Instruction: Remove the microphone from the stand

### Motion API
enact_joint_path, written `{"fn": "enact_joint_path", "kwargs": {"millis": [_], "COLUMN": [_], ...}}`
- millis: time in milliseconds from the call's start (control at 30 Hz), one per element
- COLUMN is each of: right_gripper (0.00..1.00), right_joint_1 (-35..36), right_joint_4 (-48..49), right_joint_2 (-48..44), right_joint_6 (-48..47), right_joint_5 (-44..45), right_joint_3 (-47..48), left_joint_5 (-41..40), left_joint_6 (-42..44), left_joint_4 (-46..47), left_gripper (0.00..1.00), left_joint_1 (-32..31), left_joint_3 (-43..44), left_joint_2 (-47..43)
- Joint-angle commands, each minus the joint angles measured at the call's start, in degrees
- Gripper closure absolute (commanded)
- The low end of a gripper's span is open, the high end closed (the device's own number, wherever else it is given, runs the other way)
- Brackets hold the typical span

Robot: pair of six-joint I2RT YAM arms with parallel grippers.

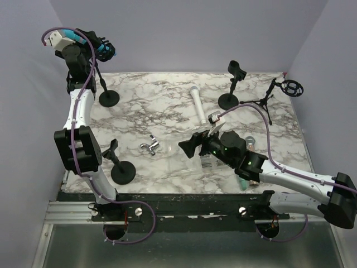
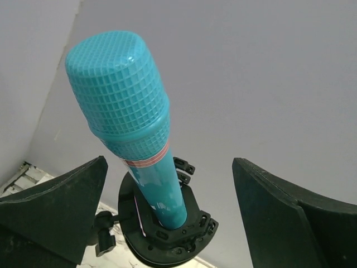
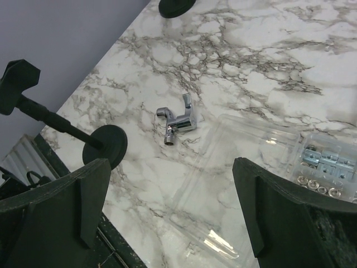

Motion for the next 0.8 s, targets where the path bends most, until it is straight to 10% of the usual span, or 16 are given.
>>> {"fn": "enact_joint_path", "kwargs": {"millis": [0,467,767], "right_gripper": [0.00,0.00,0.00], "right_joint_1": [-0.4,-0.4,-0.4], "right_joint_4": [0.9,-3.1,-4.0], "right_joint_2": [-1.5,-3.6,-5.1], "right_joint_6": [-1.5,-0.3,0.1], "right_joint_5": [4.7,6.6,7.2], "right_joint_3": [0.1,2.6,4.2], "left_joint_5": [-1.9,-3.0,-6.5], "left_joint_6": [-6.5,-0.8,8.2], "left_joint_4": [2.3,7.3,6.8], "left_gripper": [0.07,0.70,0.92], "left_joint_1": [0.6,0.9,0.7], "left_joint_3": [2.4,6.0,9.7], "left_joint_2": [3.2,3.3,-1.0]}}
